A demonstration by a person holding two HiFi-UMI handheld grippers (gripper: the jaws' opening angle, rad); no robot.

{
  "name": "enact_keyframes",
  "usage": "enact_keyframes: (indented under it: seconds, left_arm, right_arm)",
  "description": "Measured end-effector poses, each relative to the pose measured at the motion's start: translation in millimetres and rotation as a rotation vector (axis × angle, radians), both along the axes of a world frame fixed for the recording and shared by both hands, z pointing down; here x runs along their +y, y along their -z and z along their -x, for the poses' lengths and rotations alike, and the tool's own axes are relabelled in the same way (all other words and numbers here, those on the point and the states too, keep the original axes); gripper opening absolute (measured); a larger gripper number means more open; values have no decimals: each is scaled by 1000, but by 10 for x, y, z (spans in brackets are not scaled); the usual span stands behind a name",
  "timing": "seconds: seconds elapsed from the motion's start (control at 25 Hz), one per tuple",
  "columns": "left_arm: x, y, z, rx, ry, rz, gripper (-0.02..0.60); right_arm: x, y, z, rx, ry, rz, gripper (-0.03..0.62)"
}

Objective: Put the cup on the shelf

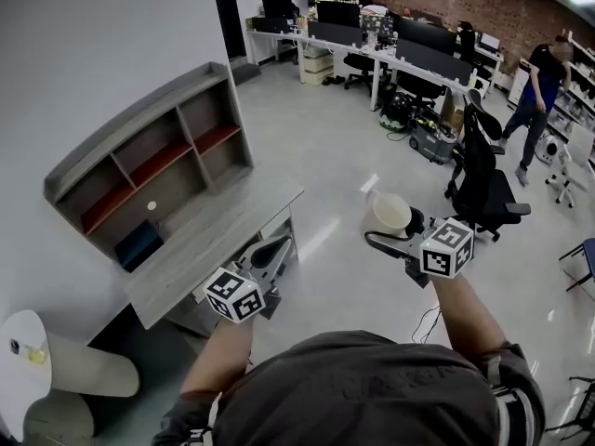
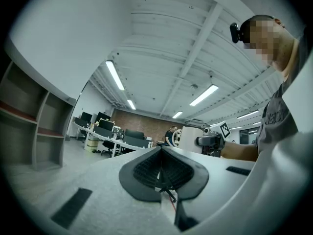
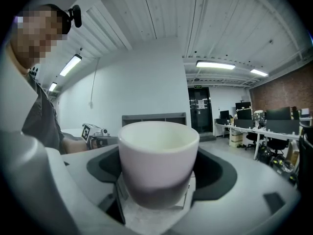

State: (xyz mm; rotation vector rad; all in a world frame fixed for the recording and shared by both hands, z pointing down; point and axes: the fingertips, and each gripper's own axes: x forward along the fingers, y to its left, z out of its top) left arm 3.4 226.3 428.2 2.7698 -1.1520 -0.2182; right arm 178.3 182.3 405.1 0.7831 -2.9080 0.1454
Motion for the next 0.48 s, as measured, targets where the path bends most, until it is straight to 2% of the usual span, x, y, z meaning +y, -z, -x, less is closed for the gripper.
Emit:
enact_keyframes:
  seconds: [0.48]
  left_arm:
    - [-14,-42,-706,-5,32,-9,-2]
  right_arm:
    - [-65,-80,-627,12,42,-1,417]
